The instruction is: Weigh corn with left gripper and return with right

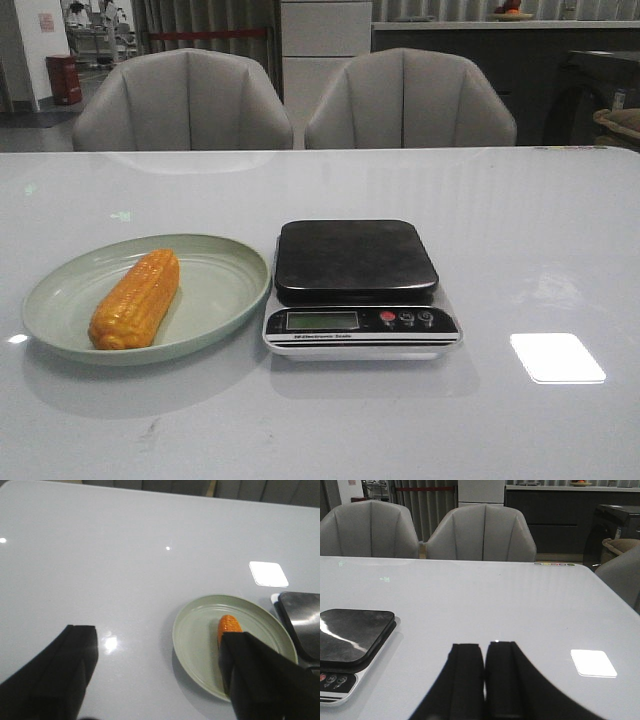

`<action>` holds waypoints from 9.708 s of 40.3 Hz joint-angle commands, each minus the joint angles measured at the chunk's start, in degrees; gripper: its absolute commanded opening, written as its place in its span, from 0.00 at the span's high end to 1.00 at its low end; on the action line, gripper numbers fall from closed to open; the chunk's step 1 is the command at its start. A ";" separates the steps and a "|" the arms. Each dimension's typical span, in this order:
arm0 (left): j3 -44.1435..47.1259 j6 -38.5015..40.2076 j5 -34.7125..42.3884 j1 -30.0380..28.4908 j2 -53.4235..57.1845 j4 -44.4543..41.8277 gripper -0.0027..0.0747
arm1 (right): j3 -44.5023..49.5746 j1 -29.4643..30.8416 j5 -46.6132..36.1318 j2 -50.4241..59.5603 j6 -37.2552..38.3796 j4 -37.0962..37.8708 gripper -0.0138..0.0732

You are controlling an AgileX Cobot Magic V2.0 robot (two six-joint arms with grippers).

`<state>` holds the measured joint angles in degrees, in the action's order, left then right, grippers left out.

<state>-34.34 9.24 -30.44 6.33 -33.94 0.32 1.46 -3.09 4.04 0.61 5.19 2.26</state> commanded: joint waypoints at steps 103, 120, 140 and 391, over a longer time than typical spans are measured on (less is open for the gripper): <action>-47.55 6.22 6.77 34.09 -74.82 13.00 0.55 | 0.28 -0.22 -4.44 1.15 -0.29 0.85 0.64; -47.63 6.22 7.53 33.47 -71.95 11.08 0.24 | 0.28 -0.22 -4.44 1.15 -0.29 0.85 0.64; -33.29 6.22 8.35 33.47 -46.79 -1.49 0.24 | 0.28 -0.22 -4.44 1.10 -0.29 0.85 0.64; 10.39 0.95 5.79 33.47 34.81 -11.90 0.81 | -105.39 -36.87 49.46 -108.67 12.39 -2.26 0.16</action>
<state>-22.63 9.97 -29.25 39.80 0.46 -11.34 -103.47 -41.81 52.19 -114.40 22.72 -0.56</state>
